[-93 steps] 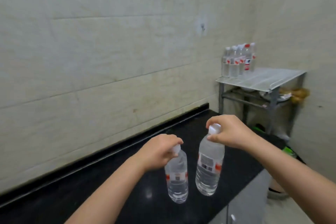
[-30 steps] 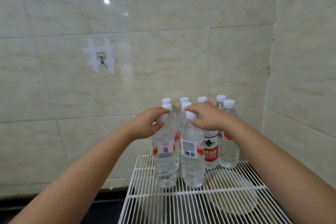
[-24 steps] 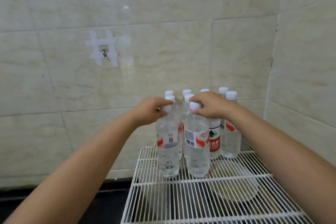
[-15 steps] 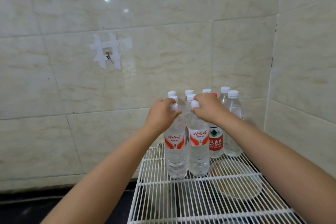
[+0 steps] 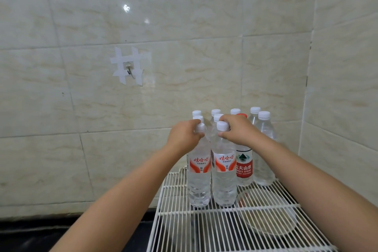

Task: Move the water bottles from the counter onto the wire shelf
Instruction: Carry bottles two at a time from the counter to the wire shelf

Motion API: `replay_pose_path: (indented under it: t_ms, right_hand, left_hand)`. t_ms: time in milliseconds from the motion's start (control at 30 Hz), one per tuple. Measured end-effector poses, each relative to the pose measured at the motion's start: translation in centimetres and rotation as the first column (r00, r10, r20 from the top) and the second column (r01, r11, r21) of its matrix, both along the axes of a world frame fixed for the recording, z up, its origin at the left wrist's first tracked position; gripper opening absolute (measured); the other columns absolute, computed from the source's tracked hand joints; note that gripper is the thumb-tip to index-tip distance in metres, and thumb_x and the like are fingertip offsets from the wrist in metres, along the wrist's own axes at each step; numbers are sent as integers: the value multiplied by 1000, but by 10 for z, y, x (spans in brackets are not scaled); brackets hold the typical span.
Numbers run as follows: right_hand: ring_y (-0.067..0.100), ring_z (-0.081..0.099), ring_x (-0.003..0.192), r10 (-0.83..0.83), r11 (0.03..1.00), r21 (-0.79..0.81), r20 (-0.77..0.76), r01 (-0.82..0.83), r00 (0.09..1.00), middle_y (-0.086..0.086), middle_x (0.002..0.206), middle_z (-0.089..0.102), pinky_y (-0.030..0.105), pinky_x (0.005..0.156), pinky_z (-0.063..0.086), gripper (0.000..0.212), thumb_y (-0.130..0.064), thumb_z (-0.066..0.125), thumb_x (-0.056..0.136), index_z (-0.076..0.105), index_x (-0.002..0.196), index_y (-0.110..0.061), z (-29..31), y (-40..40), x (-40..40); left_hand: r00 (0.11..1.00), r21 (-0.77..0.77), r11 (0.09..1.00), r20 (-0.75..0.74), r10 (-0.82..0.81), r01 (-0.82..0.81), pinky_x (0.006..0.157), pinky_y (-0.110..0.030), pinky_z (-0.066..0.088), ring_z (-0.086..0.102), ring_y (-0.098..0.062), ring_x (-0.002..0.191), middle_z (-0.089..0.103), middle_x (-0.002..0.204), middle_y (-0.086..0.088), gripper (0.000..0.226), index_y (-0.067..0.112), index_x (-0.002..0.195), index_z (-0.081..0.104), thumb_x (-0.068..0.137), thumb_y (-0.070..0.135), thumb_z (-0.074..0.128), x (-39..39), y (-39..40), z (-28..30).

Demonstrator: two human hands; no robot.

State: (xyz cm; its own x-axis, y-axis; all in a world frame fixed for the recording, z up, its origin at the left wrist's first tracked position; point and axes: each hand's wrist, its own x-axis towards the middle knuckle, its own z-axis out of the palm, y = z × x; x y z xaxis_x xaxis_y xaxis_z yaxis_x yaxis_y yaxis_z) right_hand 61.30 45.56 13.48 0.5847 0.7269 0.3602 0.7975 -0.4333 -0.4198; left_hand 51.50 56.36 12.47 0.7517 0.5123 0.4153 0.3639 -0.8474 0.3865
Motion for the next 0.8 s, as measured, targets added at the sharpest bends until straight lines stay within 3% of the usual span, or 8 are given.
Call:
replay_pose_path:
  t_ms: [200, 333, 433, 633, 800]
  right_hand:
    - [23, 53, 89, -2, 1000, 22, -8, 2, 1000, 14, 101, 61, 23, 66, 38, 31, -15, 60, 86, 57, 114, -2, 0, 4, 2]
    - [22, 54, 91, -3, 999, 44, -20, 4, 1000, 15, 110, 62, 25, 75, 38, 32, -15, 59, 86, 56, 116, -3, -1, 6, 6]
    - [27, 55, 104, 5, 1000, 15, -7, -5, 1000, 15, 113, 60, 26, 76, 37, 35, -16, 56, 88, 51, 122, -6, -4, 8, 8]
    - [28, 57, 104, -13, 1000, 4, 27, 13, 1000, 16, 118, 60, 29, 75, 40, 38, -17, 52, 90, 46, 127, -9, -11, 11, 9]
    - [28, 50, 114, -36, 999, -27, 162, 41, 986, 14, 129, 51, 34, 88, 43, 41, -19, 48, 91, 41, 130, -8, -16, 8, 2]
  left_hand:
    - [996, -21, 999, 81, -26, 28, 93, -33, 45, 57, -29, 115, 63, 124, -13, 42, 12, 136, 45, 95, 21, 51, 3, 4, -9]
    - [993, -32, 998, 109, -51, 55, 93, -33, 45, 58, -29, 113, 64, 123, -13, 45, 14, 139, 43, 95, 21, 52, 4, 8, -12]
    - [993, -3, 998, 97, -60, 61, 89, -31, 46, 59, -29, 111, 66, 119, -14, 44, 15, 137, 45, 94, 20, 53, 4, 11, -12]
    - [994, -11, 998, 96, -56, 58, 91, -33, 47, 60, -27, 111, 66, 119, -12, 45, 16, 136, 47, 92, 23, 56, 2, 12, -15]
    - [996, -1, 998, 64, -62, 62, 93, -33, 47, 59, -25, 112, 65, 122, -10, 46, 17, 136, 46, 92, 25, 57, -1, 13, -11]
